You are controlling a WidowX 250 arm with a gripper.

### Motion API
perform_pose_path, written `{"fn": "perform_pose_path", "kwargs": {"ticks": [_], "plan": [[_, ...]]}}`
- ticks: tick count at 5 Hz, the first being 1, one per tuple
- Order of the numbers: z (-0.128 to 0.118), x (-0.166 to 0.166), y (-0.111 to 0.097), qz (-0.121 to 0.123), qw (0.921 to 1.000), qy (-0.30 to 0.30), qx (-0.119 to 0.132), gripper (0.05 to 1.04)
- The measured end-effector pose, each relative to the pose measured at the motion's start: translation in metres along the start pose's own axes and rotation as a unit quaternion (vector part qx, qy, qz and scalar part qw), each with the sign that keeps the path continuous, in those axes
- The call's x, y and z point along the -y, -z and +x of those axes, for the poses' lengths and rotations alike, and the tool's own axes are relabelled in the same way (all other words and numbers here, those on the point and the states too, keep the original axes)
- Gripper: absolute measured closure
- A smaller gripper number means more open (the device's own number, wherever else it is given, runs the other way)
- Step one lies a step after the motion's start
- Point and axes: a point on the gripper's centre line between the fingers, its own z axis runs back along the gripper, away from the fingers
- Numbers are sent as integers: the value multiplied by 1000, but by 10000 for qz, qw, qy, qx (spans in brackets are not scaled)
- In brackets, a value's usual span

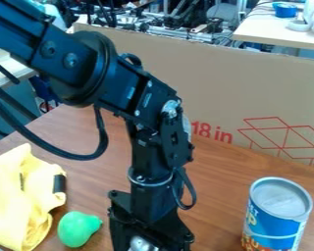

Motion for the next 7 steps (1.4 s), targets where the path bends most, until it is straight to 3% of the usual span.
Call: {"fn": "perform_pose_path", "kwargs": {"ticks": [1, 2, 3, 4, 5, 6, 7], "plan": [[-1, 0, 0, -11, 10000, 38, -24, 375], [-4, 0, -31, -55, 9991, 366, 213, 435], [3, 0, -80, 36, 9958, 730, 545, 435], [25, -5, -129, -98, 9902, 1028, 941, 435], [64, -18, -131, -129, 9890, 1107, 973, 435], [111, -22, -128, -7, 9866, 1263, 1036, 435], [135, -25, -122, 100, 9866, 1213, 1089, 435]]}}
